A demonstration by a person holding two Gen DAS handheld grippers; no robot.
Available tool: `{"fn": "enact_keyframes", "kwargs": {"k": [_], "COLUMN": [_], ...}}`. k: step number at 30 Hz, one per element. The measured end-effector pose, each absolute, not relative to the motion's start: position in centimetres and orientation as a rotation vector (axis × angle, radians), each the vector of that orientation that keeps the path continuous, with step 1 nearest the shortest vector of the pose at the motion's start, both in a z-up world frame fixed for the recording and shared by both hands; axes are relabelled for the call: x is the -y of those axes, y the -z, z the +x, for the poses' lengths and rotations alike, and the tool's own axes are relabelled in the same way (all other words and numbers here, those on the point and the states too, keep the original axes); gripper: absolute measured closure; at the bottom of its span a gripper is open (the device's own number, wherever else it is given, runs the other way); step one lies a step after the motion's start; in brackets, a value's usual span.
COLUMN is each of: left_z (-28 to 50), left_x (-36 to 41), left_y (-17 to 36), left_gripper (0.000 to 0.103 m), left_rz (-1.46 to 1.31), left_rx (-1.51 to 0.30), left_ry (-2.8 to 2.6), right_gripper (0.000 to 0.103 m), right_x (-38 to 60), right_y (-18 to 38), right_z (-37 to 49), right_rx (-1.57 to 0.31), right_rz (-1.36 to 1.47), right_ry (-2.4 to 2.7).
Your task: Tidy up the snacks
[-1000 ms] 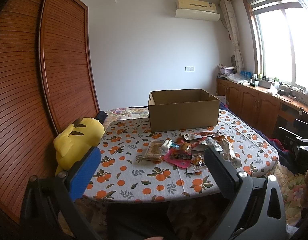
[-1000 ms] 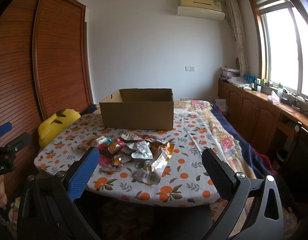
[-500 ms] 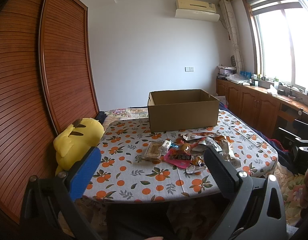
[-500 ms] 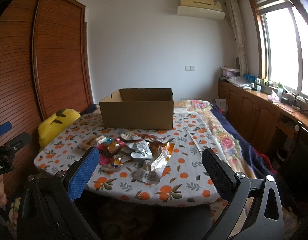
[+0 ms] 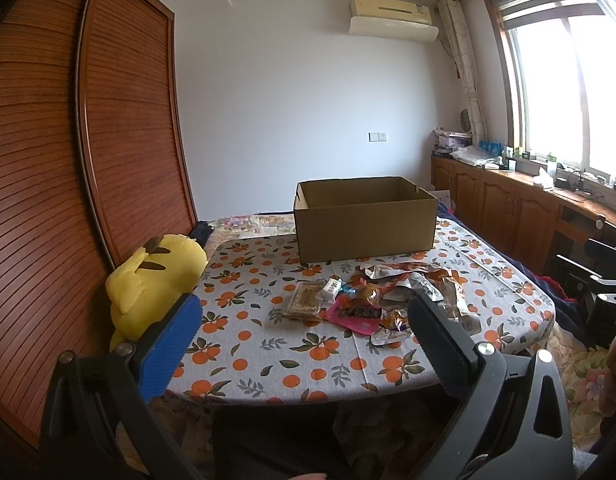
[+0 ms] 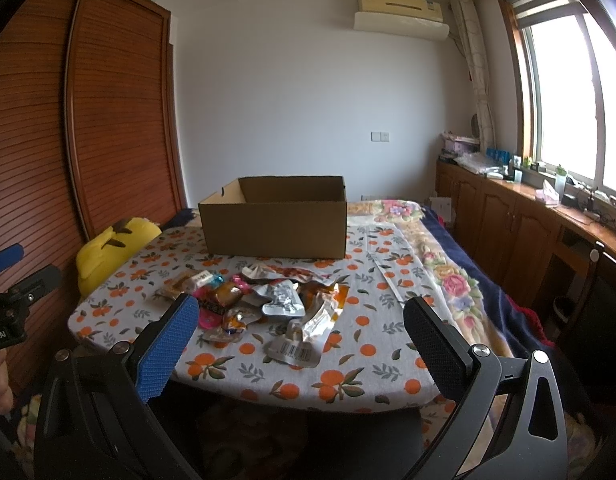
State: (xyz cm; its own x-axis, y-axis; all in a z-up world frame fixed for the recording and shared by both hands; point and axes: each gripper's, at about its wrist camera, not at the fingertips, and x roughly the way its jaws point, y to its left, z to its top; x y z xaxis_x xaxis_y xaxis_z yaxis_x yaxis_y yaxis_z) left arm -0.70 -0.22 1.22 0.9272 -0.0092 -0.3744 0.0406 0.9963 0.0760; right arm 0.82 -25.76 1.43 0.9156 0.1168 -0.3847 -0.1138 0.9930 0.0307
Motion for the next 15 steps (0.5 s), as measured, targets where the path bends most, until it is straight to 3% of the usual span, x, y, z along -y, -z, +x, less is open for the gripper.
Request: {"fn": "enact_keyframes", "kwargs": {"k": [15], "left_z": [2.0], "left_x": [0.0], "left_y": [1.8], "left_gripper": [0.0], "left_rz": [0.082], "left_rx": [-0.451], "left_ry": [0.026], "right_gripper": [0.0], "right_x": [26.0], "right_y": [0.5], "right_z": [2.9], "right_rx": [-0.437], "right_rz": [-0.001], "right_ry": [-0.131]}}
